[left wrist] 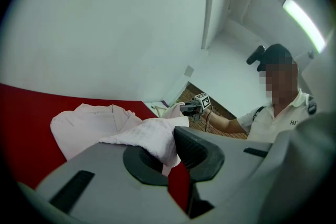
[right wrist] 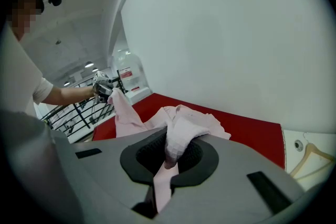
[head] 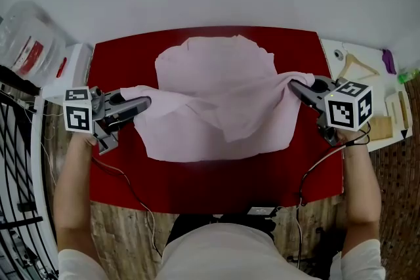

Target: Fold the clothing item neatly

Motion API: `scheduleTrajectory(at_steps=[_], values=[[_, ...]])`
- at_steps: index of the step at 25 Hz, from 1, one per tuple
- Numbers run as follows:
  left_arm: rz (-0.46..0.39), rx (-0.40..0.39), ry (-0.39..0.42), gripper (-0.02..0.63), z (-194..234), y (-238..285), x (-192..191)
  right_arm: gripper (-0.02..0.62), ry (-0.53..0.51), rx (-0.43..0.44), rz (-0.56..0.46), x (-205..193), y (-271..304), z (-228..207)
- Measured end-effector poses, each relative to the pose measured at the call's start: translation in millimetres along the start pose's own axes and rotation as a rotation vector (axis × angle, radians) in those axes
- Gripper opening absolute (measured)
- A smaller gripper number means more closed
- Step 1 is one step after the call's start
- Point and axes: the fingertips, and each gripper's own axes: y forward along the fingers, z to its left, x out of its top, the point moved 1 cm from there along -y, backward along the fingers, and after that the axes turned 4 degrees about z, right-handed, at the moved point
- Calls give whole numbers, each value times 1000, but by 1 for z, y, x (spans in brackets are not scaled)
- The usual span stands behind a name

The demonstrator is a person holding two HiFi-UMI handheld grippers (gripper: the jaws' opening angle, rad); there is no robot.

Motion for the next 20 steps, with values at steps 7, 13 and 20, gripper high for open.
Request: scheduleTrajectory(at_steps=[7, 13, 20], values=[[11, -22, -123, 35, 83, 16, -8, 25, 122, -35, 61, -16, 56, -41], [23, -16, -240, 35, 151, 30, -13, 25, 193, -48, 132, -27, 108, -72], [22, -10, -368, 35, 208, 47, -21, 25, 253, -47, 205, -39, 160, -114]])
